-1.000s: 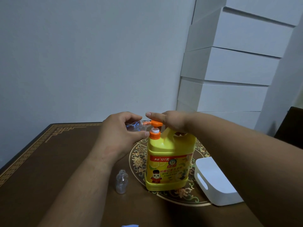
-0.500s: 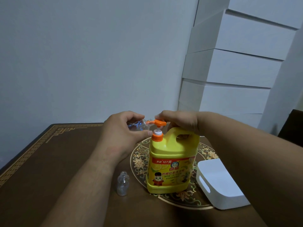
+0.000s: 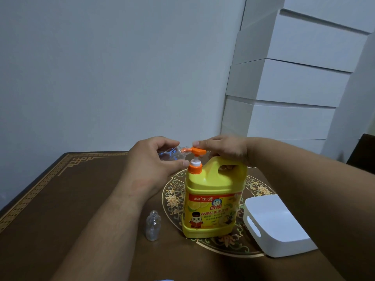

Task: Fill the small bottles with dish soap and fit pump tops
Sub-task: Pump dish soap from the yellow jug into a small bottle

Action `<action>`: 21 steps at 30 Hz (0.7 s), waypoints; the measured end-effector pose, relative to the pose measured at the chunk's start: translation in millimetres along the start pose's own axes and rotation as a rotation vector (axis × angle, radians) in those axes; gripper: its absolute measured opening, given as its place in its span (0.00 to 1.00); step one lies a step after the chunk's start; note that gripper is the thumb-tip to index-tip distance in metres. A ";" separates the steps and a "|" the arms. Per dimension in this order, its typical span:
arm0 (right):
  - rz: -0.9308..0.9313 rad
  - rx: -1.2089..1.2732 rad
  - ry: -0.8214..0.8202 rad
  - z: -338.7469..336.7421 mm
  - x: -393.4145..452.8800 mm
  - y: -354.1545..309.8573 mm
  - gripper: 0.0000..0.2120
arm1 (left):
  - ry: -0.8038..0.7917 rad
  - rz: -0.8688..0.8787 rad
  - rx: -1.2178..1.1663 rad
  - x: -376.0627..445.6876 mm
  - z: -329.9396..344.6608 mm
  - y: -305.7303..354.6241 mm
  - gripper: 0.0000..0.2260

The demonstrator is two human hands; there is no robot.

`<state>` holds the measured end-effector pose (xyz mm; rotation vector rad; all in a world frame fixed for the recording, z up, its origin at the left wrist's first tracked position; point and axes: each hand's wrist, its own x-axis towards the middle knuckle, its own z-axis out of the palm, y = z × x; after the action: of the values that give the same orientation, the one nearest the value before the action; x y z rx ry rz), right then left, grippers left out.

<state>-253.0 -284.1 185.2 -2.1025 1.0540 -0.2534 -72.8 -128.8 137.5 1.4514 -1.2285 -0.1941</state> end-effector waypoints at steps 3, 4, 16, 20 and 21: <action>0.049 -0.065 -0.113 -4.6 -3.9 -12.7 0.38 | -0.002 -0.007 -0.002 -0.1 -1.0 -0.7 0.25; 0.083 -0.106 -0.178 -7.8 -4.3 -16.9 0.40 | -0.004 -0.007 0.003 -0.1 -1.1 -0.7 0.25; 0.181 0.085 -0.505 -20.2 -8.0 -10.5 0.38 | -0.008 -0.005 -0.008 1.4 1.9 -4.4 0.25; 0.167 0.082 -0.463 -15.5 -13.0 -10.0 0.27 | -0.033 0.000 0.005 1.7 1.4 -6.8 0.24; 0.166 0.078 -0.451 -14.1 -13.9 -9.3 0.25 | -0.040 0.000 0.016 1.8 2.0 -7.8 0.24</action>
<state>-263.0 -277.8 203.6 -1.8678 0.9177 0.2484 -69.2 -133.1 131.5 1.4671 -1.2653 -0.2145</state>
